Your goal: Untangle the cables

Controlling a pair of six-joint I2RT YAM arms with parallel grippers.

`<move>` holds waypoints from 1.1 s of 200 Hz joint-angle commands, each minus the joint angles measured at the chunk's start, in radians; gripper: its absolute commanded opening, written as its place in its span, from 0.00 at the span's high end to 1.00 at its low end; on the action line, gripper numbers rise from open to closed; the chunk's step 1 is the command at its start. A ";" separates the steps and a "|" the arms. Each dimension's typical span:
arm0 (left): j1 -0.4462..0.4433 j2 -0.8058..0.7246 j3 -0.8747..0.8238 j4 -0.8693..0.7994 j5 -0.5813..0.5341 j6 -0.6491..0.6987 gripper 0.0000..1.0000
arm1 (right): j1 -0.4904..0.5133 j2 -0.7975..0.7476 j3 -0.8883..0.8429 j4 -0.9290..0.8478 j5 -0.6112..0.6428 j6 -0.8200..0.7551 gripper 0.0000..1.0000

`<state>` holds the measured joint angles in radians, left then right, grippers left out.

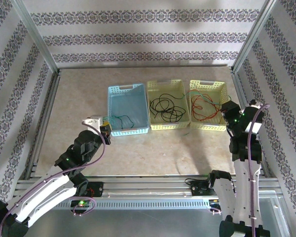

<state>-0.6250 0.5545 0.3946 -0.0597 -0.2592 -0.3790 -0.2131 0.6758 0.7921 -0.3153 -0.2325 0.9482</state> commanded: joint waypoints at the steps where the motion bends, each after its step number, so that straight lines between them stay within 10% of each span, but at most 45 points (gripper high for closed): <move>1: 0.013 -0.024 0.018 -0.027 -0.047 -0.015 1.00 | 0.023 0.029 0.018 0.162 -0.129 0.015 1.00; 113: 0.013 0.052 0.104 -0.057 -0.180 -0.089 1.00 | 0.613 0.446 0.214 0.343 0.097 -0.126 1.00; 220: 0.012 0.044 0.109 -0.085 -0.139 -0.114 1.00 | 0.710 0.933 0.392 0.469 0.105 -0.058 1.00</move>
<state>-0.6250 0.6003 0.4786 -0.1219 -0.4183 -0.4728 0.4744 1.5478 1.1515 0.1017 -0.1513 0.8680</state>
